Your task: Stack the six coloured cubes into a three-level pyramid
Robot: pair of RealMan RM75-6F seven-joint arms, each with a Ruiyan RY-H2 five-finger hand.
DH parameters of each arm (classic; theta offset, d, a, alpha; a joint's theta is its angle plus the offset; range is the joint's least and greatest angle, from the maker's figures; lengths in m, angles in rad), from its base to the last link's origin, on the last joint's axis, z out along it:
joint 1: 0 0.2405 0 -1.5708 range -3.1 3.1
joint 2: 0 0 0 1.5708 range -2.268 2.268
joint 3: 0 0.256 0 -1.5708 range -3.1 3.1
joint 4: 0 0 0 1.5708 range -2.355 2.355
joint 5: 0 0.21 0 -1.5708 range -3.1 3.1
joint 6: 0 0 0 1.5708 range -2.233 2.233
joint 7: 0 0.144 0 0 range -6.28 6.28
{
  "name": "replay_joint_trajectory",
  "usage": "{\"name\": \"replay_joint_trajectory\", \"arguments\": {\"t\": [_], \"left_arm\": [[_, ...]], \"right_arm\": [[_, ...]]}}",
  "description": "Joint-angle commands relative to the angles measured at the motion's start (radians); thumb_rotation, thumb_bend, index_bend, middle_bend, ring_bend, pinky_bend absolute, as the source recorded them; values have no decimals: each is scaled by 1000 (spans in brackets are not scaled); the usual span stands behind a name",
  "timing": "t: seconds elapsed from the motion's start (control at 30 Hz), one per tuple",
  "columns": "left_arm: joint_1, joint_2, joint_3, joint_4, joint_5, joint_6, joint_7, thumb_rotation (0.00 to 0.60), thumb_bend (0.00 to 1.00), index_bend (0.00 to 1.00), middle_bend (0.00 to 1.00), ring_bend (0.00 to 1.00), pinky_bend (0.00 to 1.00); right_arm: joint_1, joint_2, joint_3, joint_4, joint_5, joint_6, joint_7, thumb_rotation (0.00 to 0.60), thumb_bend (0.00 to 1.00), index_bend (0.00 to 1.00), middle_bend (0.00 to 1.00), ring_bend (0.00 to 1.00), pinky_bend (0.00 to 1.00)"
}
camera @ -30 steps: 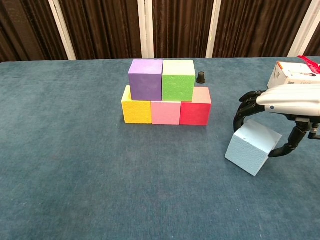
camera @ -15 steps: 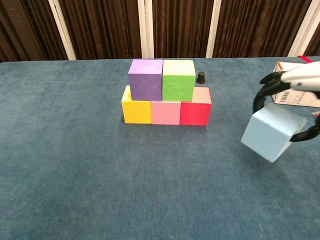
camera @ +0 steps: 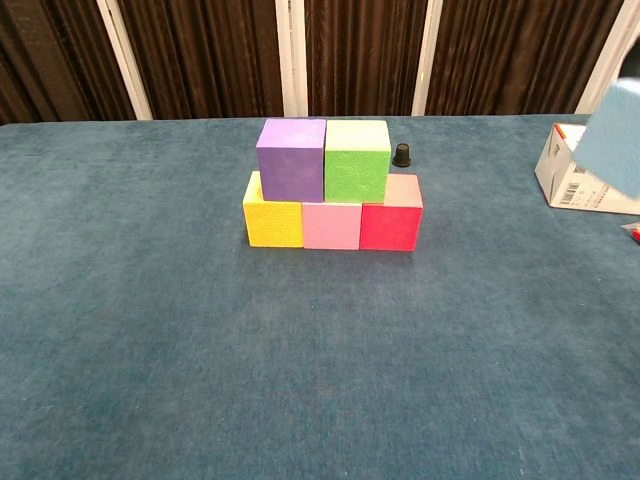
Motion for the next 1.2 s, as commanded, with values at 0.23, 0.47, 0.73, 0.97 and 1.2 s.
{"name": "replay_joint_trajectory", "arguments": {"t": [0.23, 0.47, 0.73, 0.97, 1.2], "left_arm": [[-14, -21, -14, 19, -33, -19, 60, 600, 366, 128, 43, 0, 0], [-12, -35, -36, 32, -73, -11, 91, 600, 366, 128, 42, 0, 0], [-26, -66, -54, 75, -102, -15, 142, 600, 367, 128, 42, 0, 0], [-43, -81, -65, 114, -122, -37, 151, 600, 370, 128, 42, 0, 0], [-54, -83, -49, 123, -114, -66, 138, 600, 370, 124, 41, 0, 0]], "right_arm": [[351, -17, 108, -178, 770, 85, -535, 600, 337, 432, 413, 233, 0], [621, -206, 166, -141, 1280, 300, -814, 600, 349, 432, 413, 239, 0], [775, -394, 272, 45, 1658, 372, -943, 600, 350, 432, 413, 239, 0], [834, -522, 312, 195, 1761, 500, -1054, 600, 351, 432, 413, 245, 0], [832, -578, 393, 242, 1766, 559, -1082, 600, 353, 432, 412, 248, 0]]}}
